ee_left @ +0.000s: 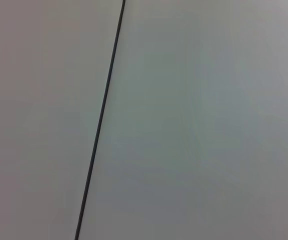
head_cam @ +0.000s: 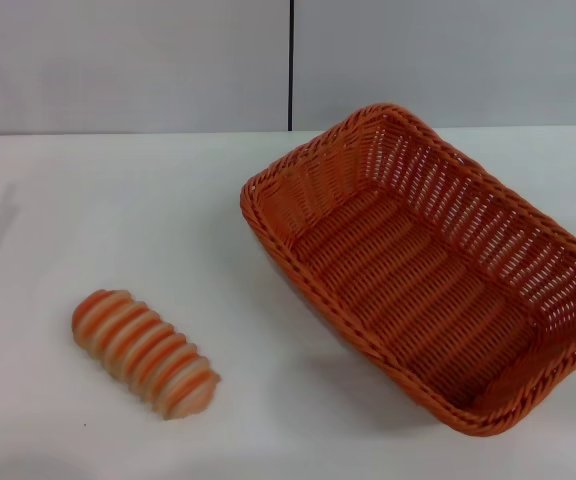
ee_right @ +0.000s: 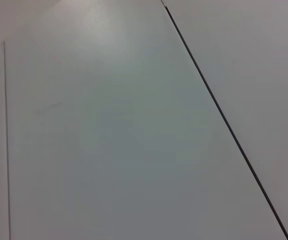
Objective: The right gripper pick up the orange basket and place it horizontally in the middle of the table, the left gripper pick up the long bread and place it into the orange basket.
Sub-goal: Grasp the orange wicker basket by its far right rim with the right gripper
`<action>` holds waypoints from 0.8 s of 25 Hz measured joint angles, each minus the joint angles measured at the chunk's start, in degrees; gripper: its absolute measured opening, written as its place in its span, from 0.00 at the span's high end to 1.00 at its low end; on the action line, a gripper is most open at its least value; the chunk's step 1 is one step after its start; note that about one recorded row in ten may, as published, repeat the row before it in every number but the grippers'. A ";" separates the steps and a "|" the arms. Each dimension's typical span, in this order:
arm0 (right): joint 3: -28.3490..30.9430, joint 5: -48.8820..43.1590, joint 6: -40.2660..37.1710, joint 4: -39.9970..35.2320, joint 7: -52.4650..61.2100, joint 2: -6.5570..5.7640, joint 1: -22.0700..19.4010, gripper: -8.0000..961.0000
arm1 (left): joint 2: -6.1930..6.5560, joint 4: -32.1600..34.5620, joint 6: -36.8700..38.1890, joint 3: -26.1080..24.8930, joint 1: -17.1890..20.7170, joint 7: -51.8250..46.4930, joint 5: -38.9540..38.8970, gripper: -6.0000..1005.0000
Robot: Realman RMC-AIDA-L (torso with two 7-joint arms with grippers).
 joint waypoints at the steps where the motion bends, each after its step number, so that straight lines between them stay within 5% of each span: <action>1: 0.00 -0.03 0.00 -0.05 -0.06 -0.02 0.09 0.34 | -0.12 -0.05 -0.05 -0.56 -0.28 0.22 0.12 0.19; 14: -0.45 -0.68 3.36 -1.21 0.08 -0.28 1.72 0.34 | 0.01 -0.18 -1.01 -0.60 -0.06 0.26 0.43 0.20; 20: -2.80 -6.36 10.04 -11.74 9.60 -0.50 1.14 0.34 | -0.03 -0.14 -2.28 -0.41 -0.43 0.24 0.45 0.20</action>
